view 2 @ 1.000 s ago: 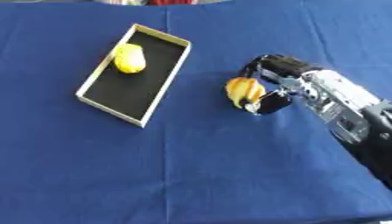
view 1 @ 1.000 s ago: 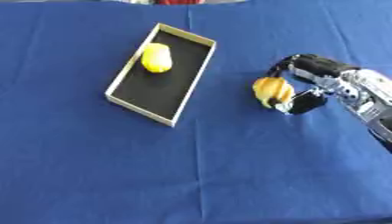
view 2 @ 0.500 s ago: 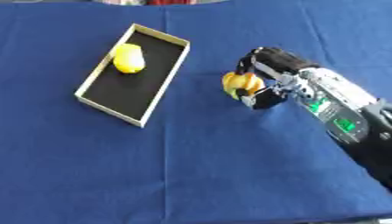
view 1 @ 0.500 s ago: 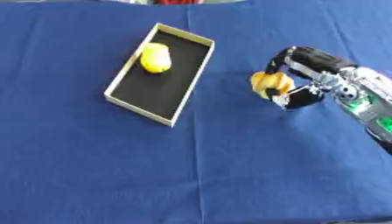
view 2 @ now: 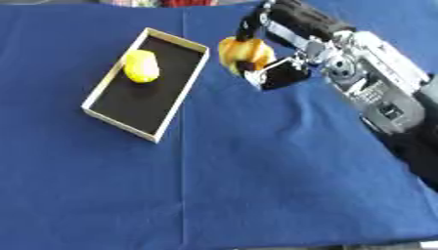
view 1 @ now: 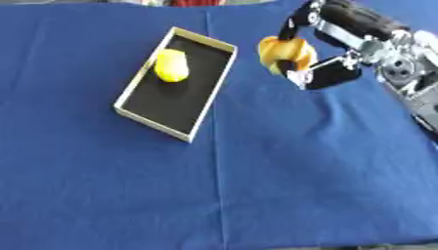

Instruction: Pick up objects on the table and place them in the box.

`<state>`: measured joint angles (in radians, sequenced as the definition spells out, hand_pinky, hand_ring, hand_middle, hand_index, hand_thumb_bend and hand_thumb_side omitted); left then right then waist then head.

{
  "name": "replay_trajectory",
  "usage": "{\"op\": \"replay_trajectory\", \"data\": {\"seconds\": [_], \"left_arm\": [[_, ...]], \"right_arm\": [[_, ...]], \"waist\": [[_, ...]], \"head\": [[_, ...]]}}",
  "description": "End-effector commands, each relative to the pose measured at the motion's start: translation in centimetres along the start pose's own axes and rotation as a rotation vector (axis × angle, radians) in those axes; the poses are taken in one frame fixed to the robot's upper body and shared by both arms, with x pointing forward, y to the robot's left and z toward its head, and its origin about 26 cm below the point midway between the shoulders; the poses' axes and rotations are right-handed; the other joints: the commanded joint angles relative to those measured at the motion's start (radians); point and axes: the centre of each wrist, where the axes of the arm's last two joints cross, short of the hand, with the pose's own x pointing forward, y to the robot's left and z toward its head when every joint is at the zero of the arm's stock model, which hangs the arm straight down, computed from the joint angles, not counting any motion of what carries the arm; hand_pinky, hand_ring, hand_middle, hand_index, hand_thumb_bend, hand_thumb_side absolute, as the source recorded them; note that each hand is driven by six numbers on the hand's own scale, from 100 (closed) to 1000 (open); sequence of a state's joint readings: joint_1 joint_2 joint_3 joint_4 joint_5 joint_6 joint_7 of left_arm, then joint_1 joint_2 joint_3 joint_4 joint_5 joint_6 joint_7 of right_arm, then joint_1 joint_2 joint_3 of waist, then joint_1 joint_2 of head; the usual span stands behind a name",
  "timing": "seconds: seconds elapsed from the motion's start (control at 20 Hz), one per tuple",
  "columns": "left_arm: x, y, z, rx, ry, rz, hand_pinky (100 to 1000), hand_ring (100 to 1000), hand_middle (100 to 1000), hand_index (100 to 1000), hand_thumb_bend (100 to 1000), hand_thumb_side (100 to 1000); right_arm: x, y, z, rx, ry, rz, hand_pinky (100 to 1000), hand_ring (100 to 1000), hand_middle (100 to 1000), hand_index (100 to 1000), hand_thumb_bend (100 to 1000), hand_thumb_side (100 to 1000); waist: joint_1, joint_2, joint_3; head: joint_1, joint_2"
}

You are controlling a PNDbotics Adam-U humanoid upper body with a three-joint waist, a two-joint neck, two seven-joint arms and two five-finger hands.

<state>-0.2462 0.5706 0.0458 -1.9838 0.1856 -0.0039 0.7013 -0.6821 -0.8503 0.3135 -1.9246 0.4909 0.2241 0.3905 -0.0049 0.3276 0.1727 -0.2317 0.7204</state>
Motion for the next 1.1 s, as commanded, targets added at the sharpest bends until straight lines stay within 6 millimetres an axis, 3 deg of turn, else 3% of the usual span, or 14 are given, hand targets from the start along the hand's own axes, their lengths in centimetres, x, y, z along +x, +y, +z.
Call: {"op": "replay_trajectory", "data": {"seconds": [0.05,0.25,0.6,0.65,0.7,0.75,0.85,1.1], "left_arm": [[0.8,0.0,-0.5,-0.017,-0.037,0.0,1000,857,866,945,178,959],[1.0,-0.3,-0.6,-0.028,-0.043,0.011,1000,857,866,945,178,959],[1.2,-0.7,-0.8,-0.041,-0.061,0.024,1000,857,866,944,178,959],[1.2,-0.8,-0.8,-0.042,-0.063,0.026,1000,857,866,944,178,959],[1.2,-0.8,-0.8,-0.042,-0.063,0.026,1000,857,866,944,178,959],[1.2,-0.8,-0.8,-0.042,-0.062,0.027,1000,857,866,944,178,959],[1.2,-0.8,-0.7,-0.04,-0.061,0.029,1000,857,866,943,178,959],[1.1,-0.7,-0.6,-0.033,-0.055,0.029,1000,857,865,942,178,959]], "right_arm": [[1.7,-1.5,-1.6,-0.004,-0.072,-0.011,808,760,482,558,100,134],[3.1,-1.4,-5.8,0.011,-0.105,-0.042,808,760,489,567,100,139],[3.0,1.9,-12.1,0.059,-0.071,-0.056,808,760,490,568,100,136],[2.9,2.4,-12.6,0.064,-0.063,-0.058,808,760,490,568,100,145],[2.7,2.9,-13.1,0.068,-0.056,-0.059,807,760,489,568,100,100],[2.5,3.4,-13.5,0.074,-0.045,-0.061,807,760,490,567,100,143],[2.0,4.6,-14.1,0.086,-0.025,-0.065,806,760,489,567,100,143],[1.0,6.7,-14.4,0.121,-0.005,-0.056,804,760,489,567,100,141]], "waist": [[0.003,-0.024,0.002],[0.007,-0.025,0.007],[0.01,-0.022,0.021],[0.01,-0.021,0.023],[0.01,-0.021,0.024],[0.009,-0.02,0.026],[0.009,-0.019,0.029],[0.008,-0.016,0.032]], "head": [[-0.006,0.001],[-0.012,-0.003],[-0.018,-0.009],[-0.018,-0.009],[-0.017,-0.008],[-0.016,-0.008],[-0.011,-0.006],[0.0,-0.005]]}}
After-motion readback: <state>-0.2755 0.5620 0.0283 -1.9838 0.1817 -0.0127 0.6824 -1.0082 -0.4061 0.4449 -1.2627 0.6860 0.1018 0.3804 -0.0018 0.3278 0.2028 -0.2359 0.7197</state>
